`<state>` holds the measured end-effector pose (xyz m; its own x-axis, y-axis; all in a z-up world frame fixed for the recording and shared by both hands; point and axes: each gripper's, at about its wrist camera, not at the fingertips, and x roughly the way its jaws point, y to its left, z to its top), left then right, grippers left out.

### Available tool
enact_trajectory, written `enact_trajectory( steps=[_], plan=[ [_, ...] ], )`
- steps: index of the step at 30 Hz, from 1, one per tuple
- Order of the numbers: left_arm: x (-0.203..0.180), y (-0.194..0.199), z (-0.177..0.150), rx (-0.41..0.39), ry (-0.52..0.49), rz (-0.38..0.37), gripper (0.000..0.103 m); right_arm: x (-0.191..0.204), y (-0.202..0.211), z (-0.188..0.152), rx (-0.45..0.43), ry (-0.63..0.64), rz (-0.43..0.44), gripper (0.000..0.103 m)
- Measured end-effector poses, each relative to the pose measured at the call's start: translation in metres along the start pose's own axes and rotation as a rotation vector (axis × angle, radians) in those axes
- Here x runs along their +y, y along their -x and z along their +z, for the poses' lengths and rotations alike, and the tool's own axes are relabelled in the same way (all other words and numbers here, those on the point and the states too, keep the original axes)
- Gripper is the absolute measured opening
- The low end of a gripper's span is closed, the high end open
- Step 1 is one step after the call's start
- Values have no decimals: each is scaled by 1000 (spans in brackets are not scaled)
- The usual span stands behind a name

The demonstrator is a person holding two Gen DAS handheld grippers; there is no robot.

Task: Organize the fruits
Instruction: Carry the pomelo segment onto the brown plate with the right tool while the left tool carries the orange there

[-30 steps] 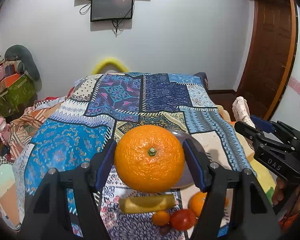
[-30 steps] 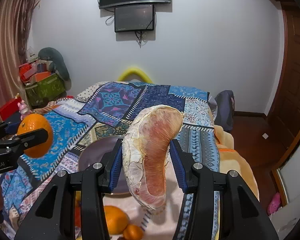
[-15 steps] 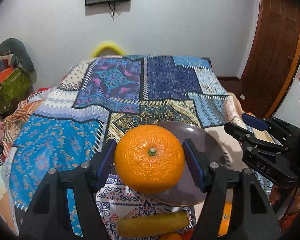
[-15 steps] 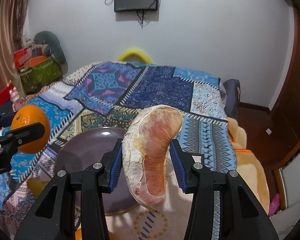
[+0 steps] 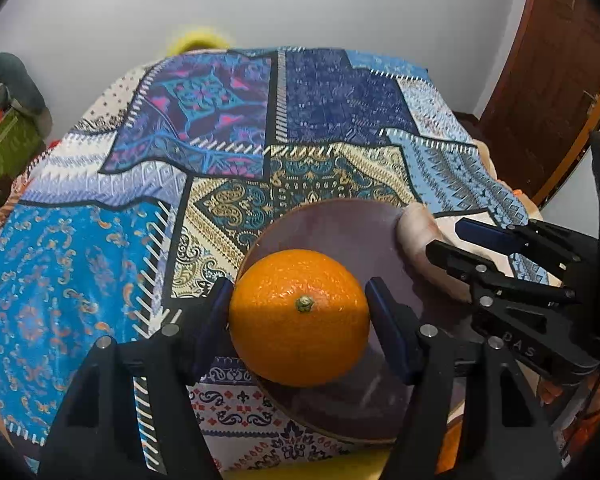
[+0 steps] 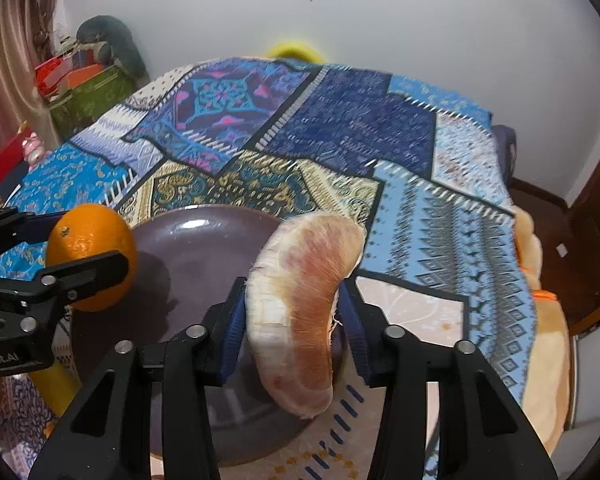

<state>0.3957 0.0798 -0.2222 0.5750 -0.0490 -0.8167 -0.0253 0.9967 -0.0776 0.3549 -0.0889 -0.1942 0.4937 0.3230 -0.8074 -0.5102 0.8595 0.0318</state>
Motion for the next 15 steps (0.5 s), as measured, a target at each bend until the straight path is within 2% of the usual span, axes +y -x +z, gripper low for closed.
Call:
enact_trajectory(
  steps=[9, 15],
  plan=[
    [-2, -8, 0, 40, 0, 4, 68, 4, 0, 1, 12, 23, 22, 34],
    [-3, 21, 1, -36, 12, 0, 68, 1, 16, -6, -6, -4, 22, 38]
  ],
)
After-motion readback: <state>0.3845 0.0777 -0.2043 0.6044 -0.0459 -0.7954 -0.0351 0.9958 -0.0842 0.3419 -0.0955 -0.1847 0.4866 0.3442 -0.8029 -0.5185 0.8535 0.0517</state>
